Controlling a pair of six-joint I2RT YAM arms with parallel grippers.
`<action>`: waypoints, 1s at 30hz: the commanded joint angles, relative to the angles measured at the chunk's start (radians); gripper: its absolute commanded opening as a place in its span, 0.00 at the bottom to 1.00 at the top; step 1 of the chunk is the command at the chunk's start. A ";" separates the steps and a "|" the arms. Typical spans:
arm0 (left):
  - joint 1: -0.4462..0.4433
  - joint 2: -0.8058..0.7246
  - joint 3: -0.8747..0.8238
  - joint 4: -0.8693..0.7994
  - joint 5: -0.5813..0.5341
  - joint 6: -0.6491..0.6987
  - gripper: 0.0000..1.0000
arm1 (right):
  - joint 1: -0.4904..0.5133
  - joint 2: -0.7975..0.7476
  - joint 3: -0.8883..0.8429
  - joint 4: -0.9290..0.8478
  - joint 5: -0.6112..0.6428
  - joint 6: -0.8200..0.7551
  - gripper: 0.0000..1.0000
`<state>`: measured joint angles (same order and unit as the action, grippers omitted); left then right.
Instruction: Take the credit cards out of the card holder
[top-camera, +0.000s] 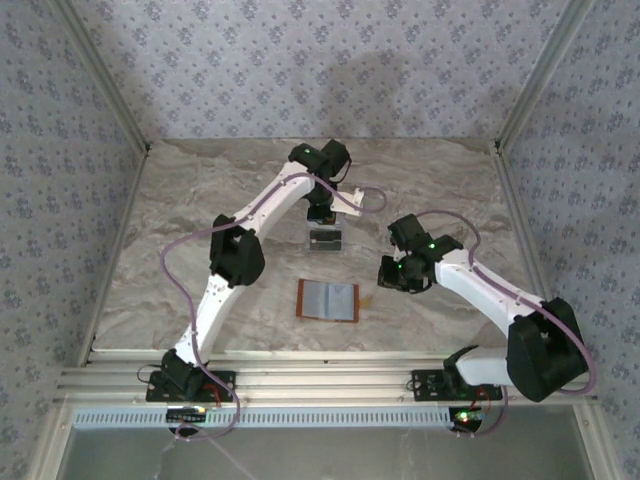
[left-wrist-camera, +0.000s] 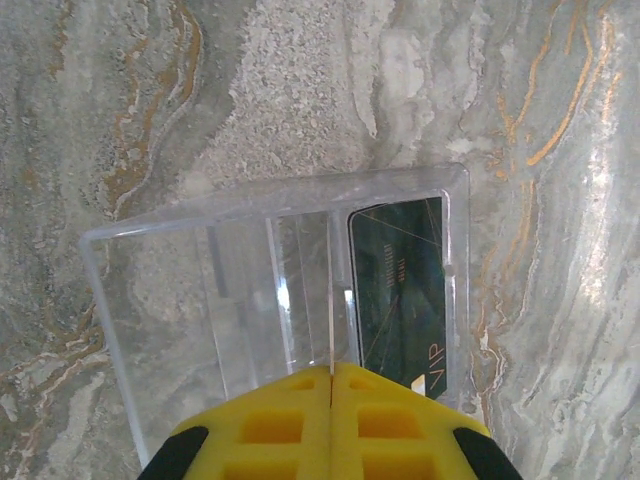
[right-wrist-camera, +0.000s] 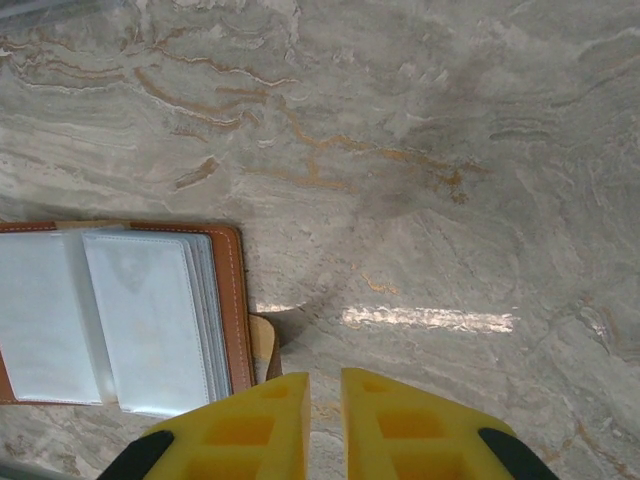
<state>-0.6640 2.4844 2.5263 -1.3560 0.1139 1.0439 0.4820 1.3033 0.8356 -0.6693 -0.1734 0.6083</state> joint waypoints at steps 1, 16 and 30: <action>-0.011 0.019 0.047 -0.095 0.014 0.015 0.00 | -0.006 0.017 -0.001 0.012 -0.011 -0.021 0.18; -0.042 0.033 0.047 -0.120 -0.003 0.015 0.06 | 0.000 0.040 0.015 0.020 -0.021 -0.022 0.18; -0.046 0.034 0.066 0.018 -0.102 0.001 0.32 | 0.003 0.025 0.013 0.010 -0.017 -0.016 0.18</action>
<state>-0.7052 2.5141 2.5549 -1.3602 0.0284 1.0431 0.4820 1.3392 0.8356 -0.6395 -0.1806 0.6010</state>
